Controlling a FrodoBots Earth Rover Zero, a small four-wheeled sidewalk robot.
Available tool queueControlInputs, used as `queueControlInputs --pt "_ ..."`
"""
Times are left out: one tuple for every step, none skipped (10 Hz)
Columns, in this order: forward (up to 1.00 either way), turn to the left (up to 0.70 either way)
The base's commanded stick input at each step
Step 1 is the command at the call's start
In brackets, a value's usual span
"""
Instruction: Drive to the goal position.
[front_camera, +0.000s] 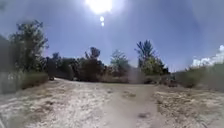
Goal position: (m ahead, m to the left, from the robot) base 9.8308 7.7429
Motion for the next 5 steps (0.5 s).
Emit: queueControlInputs --pt "0.44 0.02" --pt "0.44 0.02" --pt "0.44 0.02" --pt "0.44 0.02" --pt "0.44 0.02"
